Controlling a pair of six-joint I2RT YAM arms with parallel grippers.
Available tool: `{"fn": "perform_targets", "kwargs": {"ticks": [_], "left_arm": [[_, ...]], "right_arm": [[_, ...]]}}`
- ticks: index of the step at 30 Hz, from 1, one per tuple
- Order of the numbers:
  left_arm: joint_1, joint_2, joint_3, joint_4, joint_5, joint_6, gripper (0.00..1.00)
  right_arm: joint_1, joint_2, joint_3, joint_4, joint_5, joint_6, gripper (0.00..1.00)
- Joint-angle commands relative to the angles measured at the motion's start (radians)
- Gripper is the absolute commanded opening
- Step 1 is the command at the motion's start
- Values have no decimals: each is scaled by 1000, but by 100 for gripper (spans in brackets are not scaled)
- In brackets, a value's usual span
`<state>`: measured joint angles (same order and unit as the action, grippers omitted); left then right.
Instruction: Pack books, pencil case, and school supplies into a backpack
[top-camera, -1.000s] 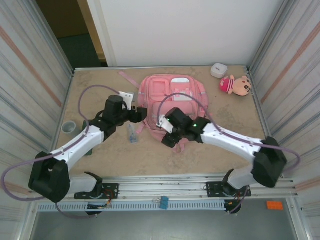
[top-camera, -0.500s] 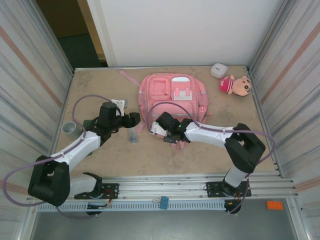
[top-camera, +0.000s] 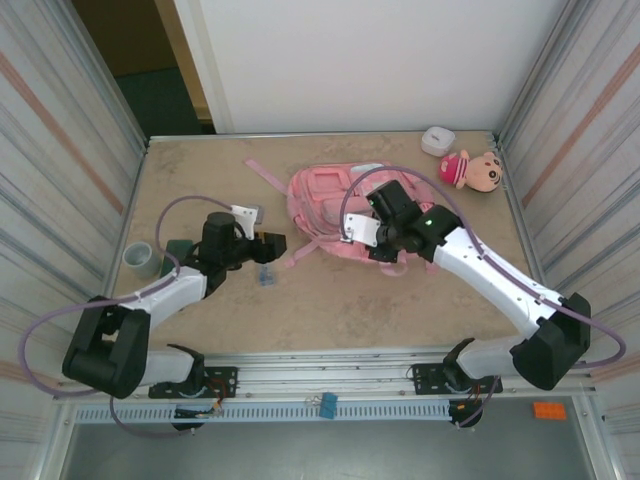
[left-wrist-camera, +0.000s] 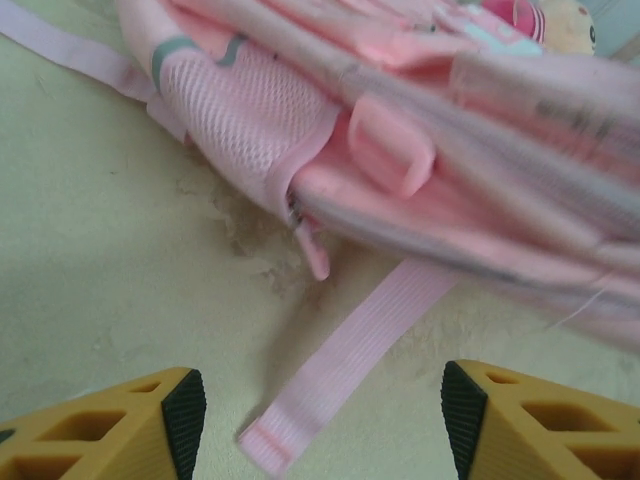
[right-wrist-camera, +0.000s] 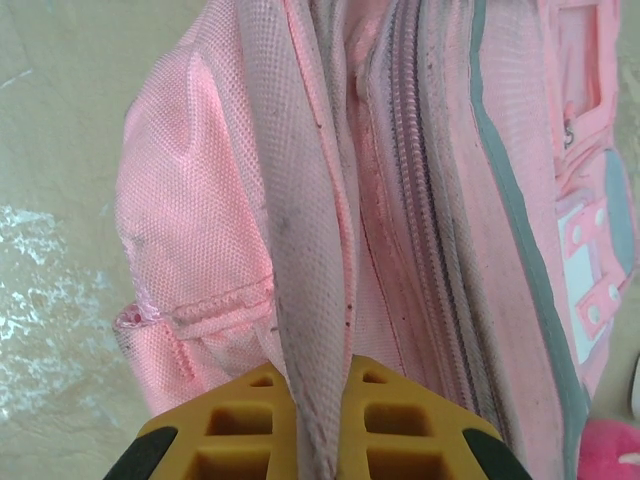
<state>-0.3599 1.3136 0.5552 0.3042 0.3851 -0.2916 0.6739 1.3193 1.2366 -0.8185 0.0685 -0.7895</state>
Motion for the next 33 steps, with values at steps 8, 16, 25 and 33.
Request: {"fn": "perform_targets", "kwargs": {"ticks": [8, 16, 25, 33], "left_arm": [[-103, 240, -3, 370, -28, 74, 58], [-119, 440, 116, 452, -74, 76, 54], [-118, 522, 178, 510, -26, 62, 21], [-118, 307, 110, 329, 101, 98, 0]], "right_arm": [[-60, -54, 98, 41, -76, -74, 0], [-65, -64, 85, 48, -86, -65, 0], [-69, -63, 71, 46, -47, -60, 0], [-68, -38, -47, 237, 84, 58, 0]]}}
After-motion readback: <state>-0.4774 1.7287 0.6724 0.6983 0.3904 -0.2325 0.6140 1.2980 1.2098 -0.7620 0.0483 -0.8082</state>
